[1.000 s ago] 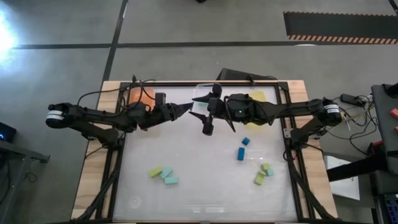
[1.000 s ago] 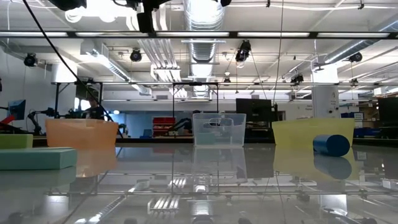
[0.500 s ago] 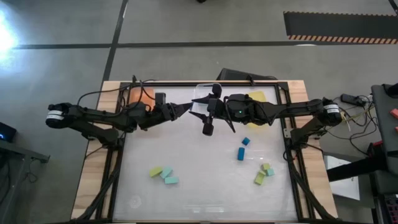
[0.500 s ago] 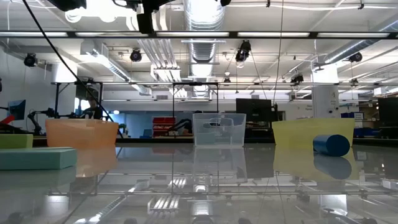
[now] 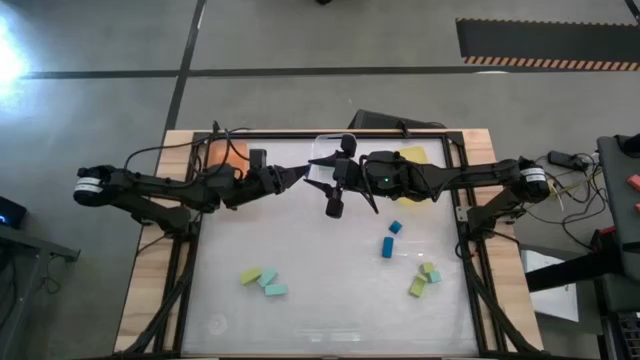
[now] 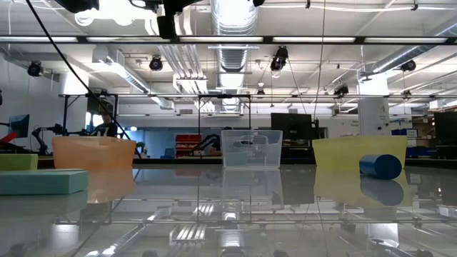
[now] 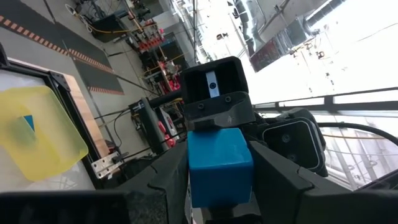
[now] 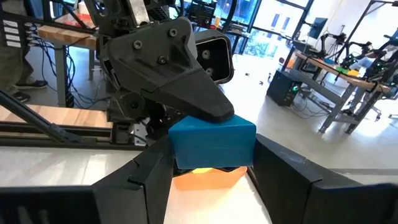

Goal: Sort & place blocks by color
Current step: Put the blue block into the yellow bin

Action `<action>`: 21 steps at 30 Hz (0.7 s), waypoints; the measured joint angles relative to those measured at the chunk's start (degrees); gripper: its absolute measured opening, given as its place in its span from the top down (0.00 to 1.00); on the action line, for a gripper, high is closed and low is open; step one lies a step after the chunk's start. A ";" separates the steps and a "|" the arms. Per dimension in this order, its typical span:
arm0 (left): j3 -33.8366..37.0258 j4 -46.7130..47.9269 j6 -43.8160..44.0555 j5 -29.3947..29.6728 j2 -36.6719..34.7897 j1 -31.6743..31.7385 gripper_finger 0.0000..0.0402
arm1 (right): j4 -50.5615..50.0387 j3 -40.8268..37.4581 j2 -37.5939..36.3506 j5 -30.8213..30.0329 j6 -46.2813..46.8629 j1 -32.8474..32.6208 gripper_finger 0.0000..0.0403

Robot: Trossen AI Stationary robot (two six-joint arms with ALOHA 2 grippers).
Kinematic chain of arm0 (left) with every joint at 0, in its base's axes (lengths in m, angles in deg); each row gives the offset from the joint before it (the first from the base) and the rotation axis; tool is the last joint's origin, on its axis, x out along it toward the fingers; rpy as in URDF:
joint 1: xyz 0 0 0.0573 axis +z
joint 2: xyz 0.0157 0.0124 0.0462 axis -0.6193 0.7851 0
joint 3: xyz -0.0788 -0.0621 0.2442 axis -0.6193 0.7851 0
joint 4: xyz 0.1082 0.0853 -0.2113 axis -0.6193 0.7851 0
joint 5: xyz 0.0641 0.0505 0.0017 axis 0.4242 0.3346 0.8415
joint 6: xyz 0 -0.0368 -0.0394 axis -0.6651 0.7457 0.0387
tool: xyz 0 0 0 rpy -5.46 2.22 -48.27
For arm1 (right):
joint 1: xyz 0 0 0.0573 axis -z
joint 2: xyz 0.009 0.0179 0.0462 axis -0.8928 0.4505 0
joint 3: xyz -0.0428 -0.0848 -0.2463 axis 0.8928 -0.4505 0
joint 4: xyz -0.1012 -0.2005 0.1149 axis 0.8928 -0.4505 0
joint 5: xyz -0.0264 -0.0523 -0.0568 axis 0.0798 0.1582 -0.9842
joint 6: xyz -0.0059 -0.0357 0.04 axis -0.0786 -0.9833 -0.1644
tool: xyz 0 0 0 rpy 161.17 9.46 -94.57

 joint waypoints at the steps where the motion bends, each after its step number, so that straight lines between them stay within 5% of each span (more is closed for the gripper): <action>1: 0.00 0.02 -0.02 -0.03 0.00 0.00 0.66 | -0.01 0.00 0.00 0.01 0.29 0.00 0.53; 13: 0.07 0.18 -5.08 -1.20 -0.12 0.07 0.36 | -1.24 0.00 -0.49 -0.19 2.93 0.02 0.53; 21: 1.44 0.30 -14.40 -1.18 -2.18 0.45 0.32 | -11.97 0.00 -4.00 -0.22 11.19 0.09 0.53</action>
